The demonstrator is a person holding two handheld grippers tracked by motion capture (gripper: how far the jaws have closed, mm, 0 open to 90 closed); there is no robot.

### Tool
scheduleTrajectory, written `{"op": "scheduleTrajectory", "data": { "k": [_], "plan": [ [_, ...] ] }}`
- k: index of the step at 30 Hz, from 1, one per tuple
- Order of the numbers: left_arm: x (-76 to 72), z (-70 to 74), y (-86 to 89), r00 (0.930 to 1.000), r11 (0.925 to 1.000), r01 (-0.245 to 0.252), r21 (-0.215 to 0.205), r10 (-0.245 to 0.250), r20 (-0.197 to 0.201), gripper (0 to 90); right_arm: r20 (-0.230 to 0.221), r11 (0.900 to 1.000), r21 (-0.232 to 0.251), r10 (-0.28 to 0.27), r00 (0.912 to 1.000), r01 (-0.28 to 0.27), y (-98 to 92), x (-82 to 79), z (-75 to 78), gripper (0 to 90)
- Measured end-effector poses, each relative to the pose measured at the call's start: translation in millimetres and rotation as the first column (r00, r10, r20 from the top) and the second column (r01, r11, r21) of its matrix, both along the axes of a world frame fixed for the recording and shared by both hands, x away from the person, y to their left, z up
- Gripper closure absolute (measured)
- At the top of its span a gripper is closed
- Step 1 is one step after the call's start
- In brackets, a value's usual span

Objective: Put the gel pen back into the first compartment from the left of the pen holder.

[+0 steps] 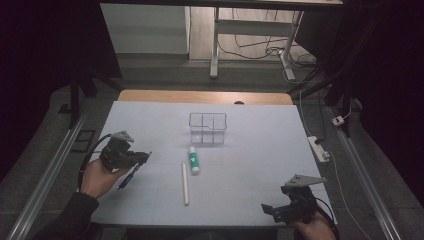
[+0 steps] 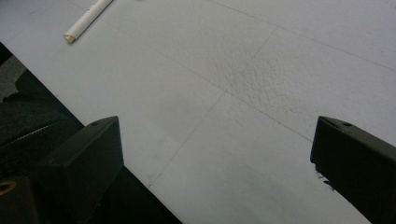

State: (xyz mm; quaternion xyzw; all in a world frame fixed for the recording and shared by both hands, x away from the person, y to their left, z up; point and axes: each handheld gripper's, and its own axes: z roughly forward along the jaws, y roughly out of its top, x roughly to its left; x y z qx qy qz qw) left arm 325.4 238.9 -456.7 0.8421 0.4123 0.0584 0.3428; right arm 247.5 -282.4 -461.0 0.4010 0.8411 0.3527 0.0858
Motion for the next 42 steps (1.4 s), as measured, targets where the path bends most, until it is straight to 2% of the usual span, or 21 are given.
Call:
{"op": "scheduleTrajectory", "data": {
  "k": [10, 17, 25, 29, 34, 38, 42],
  "plan": [
    [18.0, 20.0, -26.1, 0.997, 0.9988, 0.024, -0.043, -0.021, 0.074, 80.5, -0.001, 1.0, 0.005, -0.001, 1.0, 0.001, -0.6, -0.1, 0.2, 2.1],
    [32.8, 27.9, -43.6, 0.9939, 0.9977, 0.036, -0.057, -0.03, 0.106, 80.4, 0.0, 1.0, 0.009, -0.002, 1.0, 0.002, -1.0, -0.2, 0.3, 2.1],
    [52.3, 36.0, -56.0, 0.9911, 0.9934, 0.03, -0.111, -0.016, 0.132, 80.4, -0.002, 1.0, 0.014, -0.004, 1.0, 0.004, -1.4, 0.0, 0.2, 2.1],
    [61.7, 42.0, -62.0, 0.9891, 0.9918, 0.028, -0.125, -0.009, 0.147, 80.4, -0.001, 1.0, 0.014, -0.004, 1.0, 0.004, -1.9, 0.1, 0.3, 2.1],
    [73.2, 48.9, -68.6, 0.9869, 0.9866, 0.033, -0.16, -0.006, 0.161, 80.4, -0.002, 1.0, 0.017, -0.006, 1.0, 0.006, -2.1, 0.1, 0.3, 2.1],
    [81.9, 54.2, -76.2, 0.9835, 0.9852, 0.036, -0.168, -0.005, 0.181, 80.4, -0.003, 1.0, 0.017, -0.007, 1.0, 0.007, -2.2, 0.1, 0.4, 2.1],
    [91.4, 58.8, -85.8, 0.9776, 0.9875, 0.039, -0.152, -0.007, 0.21, 80.4, -0.003, 1.0, 0.021, -0.007, 1.0, 0.007, -2.7, 0.2, 0.4, 2.1]
  ]
}}
